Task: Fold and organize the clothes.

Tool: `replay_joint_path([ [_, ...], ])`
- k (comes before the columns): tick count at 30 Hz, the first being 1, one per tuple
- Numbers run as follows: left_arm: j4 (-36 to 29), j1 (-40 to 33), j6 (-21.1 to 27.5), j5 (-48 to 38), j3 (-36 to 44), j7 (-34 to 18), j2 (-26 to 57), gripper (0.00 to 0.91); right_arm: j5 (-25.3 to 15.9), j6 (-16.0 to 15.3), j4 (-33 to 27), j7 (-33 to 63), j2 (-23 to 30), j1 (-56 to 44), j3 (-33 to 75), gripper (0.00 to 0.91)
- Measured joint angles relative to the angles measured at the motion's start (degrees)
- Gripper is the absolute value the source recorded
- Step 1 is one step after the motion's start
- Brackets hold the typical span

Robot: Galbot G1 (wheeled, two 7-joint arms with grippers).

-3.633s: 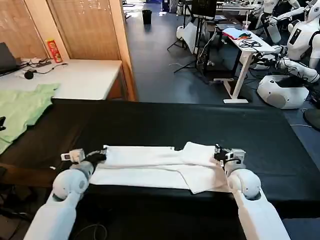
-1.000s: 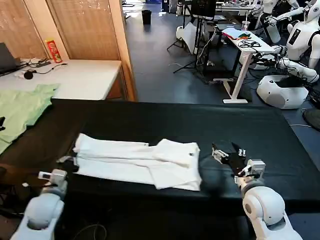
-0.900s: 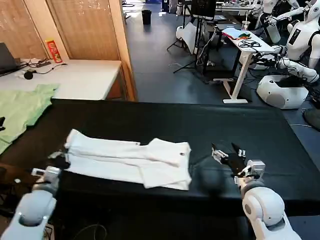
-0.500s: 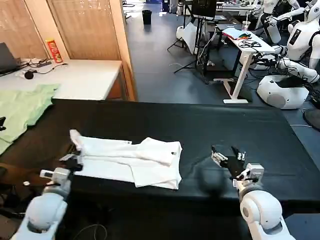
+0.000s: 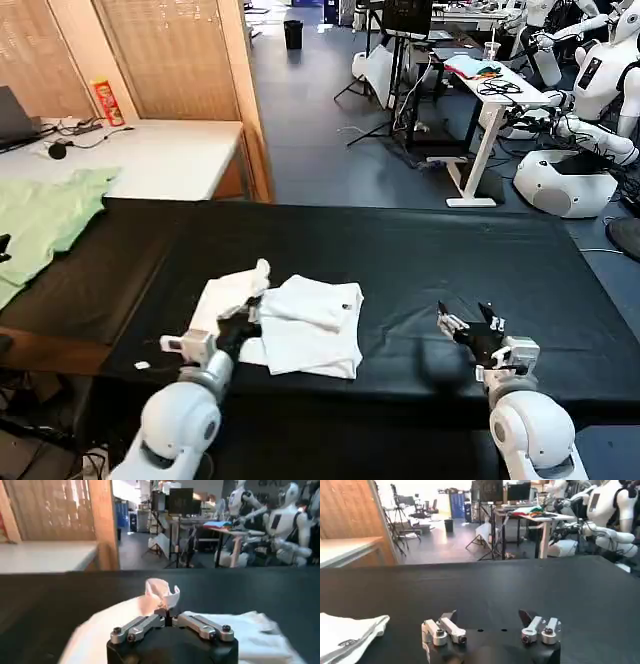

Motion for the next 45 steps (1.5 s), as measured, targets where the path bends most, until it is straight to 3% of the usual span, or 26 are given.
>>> replay_joint_path([
  [10, -1.3, -0.9, 2.9, -8.5, 5.2, -2.1, -5.4, 0.000, -0.9, 0.1, -0.9, -0.3, 0.0, 0.1, 0.1, 0.878],
  [20, 1.2, -1.9, 1.0, -6.3, 7.6, -1.7, -8.6, 0.000, -1.3, 0.2, -1.3, -0.3, 0.1, 0.5, -0.7, 0.878],
  [21, 1.5, -1.9, 0.8, -5.8, 7.8, -1.7, -8.8, 0.059, -1.3, 0.2, -1.3, -0.3, 0.1, 0.5, -0.8, 0.878],
  [23, 2.1, -1.8, 0.5, -4.4, 8.1, -1.1, -9.2, 0.878, -1.4, 0.2, -1.3, -0.5, 0.0, 0.6, -1.1, 0.878],
  [30, 3.1, -0.5, -0.7, -2.1, 9.0, -0.8, -9.9, 0.878, -1.4, 0.9, -1.8, -1.9, -1.1, 1.8, -2.7, 0.878],
  [38, 1.6, -0.9, -2.4, -12.6, 7.9, 0.3, -11.7, 0.878, -1.5, 1.7, -2.4, -5.1, -2.7, 3.3, -6.3, 0.878],
  [45, 2.0, -0.8, -5.8, -2.4, 4.4, 2.9, -8.6, 0.878, -2.8, 3.6, -2.3, -10.7, -4.7, 5.7, -13.9, 0.878],
])
